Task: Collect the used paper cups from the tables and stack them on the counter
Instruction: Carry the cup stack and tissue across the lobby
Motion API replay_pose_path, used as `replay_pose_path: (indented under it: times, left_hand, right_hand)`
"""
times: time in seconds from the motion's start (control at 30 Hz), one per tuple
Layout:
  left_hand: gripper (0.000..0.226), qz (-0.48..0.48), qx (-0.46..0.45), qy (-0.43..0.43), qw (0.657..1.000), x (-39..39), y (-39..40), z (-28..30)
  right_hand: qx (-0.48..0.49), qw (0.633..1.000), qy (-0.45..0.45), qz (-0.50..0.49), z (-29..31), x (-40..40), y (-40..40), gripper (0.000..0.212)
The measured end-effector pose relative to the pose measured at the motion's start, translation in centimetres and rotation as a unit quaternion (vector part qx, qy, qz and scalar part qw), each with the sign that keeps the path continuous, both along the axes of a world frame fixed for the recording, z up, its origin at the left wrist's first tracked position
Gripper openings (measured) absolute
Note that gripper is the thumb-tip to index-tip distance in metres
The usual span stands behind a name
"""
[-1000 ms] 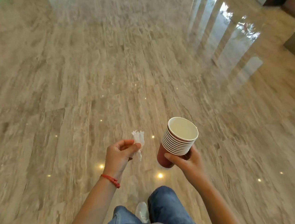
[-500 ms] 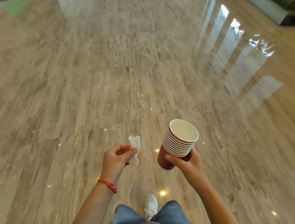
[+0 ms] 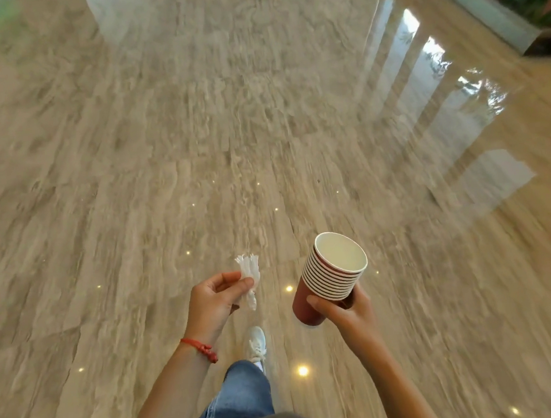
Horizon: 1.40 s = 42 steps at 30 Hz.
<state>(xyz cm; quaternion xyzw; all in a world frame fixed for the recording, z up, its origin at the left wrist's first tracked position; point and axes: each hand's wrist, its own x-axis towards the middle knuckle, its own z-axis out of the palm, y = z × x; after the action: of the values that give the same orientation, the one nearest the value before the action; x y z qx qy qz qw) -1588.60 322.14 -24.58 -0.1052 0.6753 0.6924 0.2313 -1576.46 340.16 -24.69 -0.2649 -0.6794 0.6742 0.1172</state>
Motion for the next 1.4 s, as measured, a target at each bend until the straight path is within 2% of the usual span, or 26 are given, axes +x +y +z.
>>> replay_pose_path:
  times: [0.23,0.43,0.67,0.97,1.4]
  left_hand:
    - [0.023,-0.028,-0.002,0.006,1.0,-16.0,5.4,2.0]
    - [0.023,-0.053,-0.001,-0.011,0.999,-25.5,12.1,1.4]
    - [0.018,-0.076,-0.01,-0.015,0.997,-36.5,23.7,-0.4]
    - [0.017,-0.138,-0.004,0.008,0.99,-48.7,39.8,2.9]
    - [0.017,-0.235,0.002,-0.001,0.972,-67.3,58.1,1.8]
  right_hand:
    - [0.02,0.999,0.021,-0.031,1.8,-14.5,6.4,0.041]
    - [0.004,0.998,0.011,-0.067,1.2,-22.9,12.4,0.044]
    - [0.013,0.995,0.024,-0.094,-0.2,-34.7,23.2,0.045]
    - [0.018,0.996,0.026,-0.084,1.6,-47.3,36.3,0.042]
    - [0.017,0.978,-0.005,-0.206,0.1,-62.7,51.6,0.045]
